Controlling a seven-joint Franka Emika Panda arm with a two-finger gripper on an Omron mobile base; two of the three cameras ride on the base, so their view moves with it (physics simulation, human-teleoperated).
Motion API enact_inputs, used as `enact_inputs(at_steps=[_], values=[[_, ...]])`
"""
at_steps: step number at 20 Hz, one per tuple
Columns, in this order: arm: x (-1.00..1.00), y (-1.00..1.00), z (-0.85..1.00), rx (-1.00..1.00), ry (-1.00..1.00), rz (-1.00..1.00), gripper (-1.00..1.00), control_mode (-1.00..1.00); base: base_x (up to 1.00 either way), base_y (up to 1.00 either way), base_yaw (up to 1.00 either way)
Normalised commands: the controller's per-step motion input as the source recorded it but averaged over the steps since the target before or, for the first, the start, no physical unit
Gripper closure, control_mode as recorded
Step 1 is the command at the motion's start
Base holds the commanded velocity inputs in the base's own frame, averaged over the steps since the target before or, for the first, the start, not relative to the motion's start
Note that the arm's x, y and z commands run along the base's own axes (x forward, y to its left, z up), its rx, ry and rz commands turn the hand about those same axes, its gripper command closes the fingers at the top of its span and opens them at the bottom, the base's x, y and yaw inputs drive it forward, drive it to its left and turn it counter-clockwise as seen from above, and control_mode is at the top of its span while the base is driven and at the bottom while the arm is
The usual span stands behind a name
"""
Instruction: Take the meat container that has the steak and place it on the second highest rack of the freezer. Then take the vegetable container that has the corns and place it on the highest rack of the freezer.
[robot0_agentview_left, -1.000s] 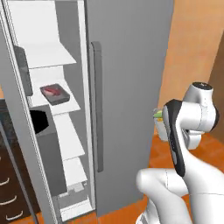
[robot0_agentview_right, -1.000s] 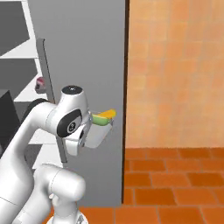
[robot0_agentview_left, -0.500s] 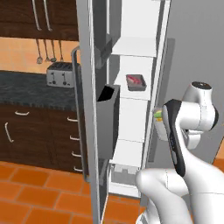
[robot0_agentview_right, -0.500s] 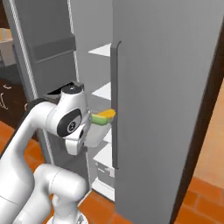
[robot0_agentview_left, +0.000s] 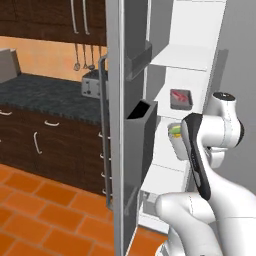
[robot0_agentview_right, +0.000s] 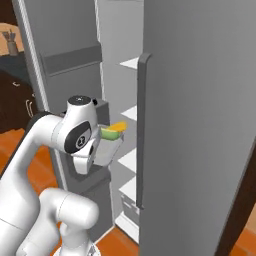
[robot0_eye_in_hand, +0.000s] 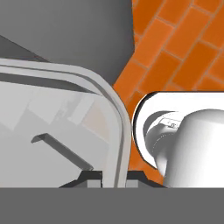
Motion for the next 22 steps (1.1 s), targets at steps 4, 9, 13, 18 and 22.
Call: enact_inputs(at_steps=[4,9,13,18,22], values=[[0.0,0.0,0.0,0.0,0.0,0.0,1.0,1.0,0.7,0.0,0.1],[0.0,0.0,0.0,0.0,0.0,0.0,1.0,1.0,0.62,0.11,0.0],[0.0,0.0,0.0,0.0,0.0,0.0,1.0,1.0,0.36,0.07,-0.18],[0.0,0.0,0.0,0.0,0.0,0.0,1.0,1.0,0.29,0.21,-0.26],[0.0,0.0,0.0,0.0,0.0,0.0,1.0,1.0,0.23,0.19,-0.17]])
